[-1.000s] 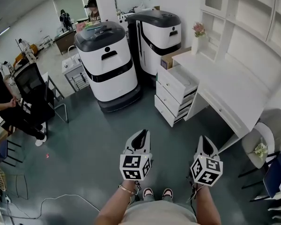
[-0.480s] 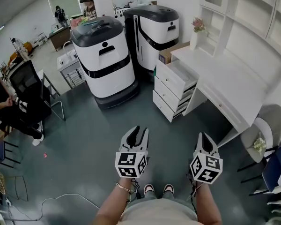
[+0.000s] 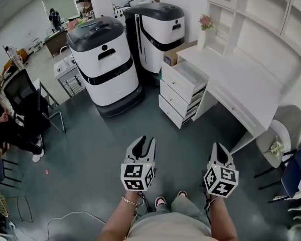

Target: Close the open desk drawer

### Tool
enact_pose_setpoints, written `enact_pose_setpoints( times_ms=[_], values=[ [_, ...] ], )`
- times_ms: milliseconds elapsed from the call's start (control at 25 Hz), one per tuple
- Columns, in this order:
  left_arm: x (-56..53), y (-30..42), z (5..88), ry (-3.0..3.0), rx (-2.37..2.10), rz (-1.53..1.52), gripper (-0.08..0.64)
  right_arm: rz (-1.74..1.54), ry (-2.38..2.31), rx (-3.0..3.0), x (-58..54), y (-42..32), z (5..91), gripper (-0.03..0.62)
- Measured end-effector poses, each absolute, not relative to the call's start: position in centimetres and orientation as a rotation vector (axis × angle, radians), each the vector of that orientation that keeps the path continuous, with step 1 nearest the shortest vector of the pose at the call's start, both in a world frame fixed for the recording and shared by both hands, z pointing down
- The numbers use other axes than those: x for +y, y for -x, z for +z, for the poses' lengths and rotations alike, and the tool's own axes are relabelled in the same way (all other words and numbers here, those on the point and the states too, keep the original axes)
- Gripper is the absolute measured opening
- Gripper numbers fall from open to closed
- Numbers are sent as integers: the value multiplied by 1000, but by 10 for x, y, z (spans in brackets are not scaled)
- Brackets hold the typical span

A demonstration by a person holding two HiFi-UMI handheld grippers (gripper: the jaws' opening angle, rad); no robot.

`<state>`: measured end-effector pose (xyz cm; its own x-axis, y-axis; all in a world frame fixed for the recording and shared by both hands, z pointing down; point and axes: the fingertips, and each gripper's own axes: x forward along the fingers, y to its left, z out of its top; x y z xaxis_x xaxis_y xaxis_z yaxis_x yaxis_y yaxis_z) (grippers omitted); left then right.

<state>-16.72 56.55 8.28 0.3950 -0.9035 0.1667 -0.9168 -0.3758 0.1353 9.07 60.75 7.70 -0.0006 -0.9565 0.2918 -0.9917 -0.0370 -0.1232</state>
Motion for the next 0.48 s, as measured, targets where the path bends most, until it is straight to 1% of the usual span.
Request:
enact_pose_setpoints(
  times_ms=[240,480],
  values=[
    [539,152,96,-2439,-1589,129,137,529,-2181,-2035,592,-118,96,6],
    [483,129,95,-2433,-1600,143,137,551,-2186,-2042,536,-143,99,6]
  ],
)
